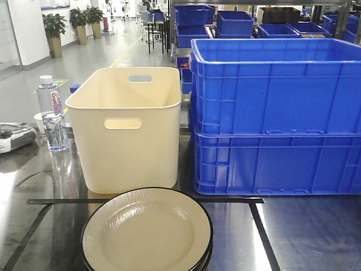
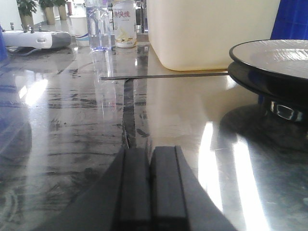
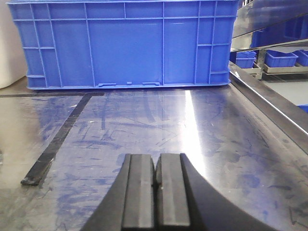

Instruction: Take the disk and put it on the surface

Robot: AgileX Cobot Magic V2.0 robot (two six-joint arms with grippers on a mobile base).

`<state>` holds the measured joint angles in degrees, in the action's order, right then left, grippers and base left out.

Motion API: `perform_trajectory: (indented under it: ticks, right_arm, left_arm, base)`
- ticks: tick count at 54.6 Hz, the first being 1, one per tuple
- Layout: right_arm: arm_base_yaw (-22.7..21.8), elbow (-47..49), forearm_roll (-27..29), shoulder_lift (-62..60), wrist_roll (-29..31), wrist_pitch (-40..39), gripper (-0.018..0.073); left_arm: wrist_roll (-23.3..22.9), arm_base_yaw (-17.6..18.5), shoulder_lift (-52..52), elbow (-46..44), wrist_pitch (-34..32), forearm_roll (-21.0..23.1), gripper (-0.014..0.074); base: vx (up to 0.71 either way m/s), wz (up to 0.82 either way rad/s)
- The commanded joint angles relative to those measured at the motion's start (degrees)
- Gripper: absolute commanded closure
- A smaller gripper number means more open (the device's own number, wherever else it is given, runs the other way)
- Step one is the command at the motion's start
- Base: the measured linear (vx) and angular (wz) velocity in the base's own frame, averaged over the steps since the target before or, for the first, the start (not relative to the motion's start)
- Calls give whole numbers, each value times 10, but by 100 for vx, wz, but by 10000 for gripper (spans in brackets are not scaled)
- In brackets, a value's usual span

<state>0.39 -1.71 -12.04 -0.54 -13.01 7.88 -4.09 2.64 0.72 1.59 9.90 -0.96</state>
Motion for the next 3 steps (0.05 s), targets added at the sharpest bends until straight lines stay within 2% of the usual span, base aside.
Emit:
perform_trajectory:
  ticks: [1,3]
  right_arm:
    - [-1,2,-10,-8,4,-51,571]
    - [-1,2,-10,-8,4,-51,571]
  left_arm:
    - [-4,3,9,14,-46,-1,595]
    - [-4,3,9,14,-46,-1,595]
  base:
    - [0,0]
    - [0,0]
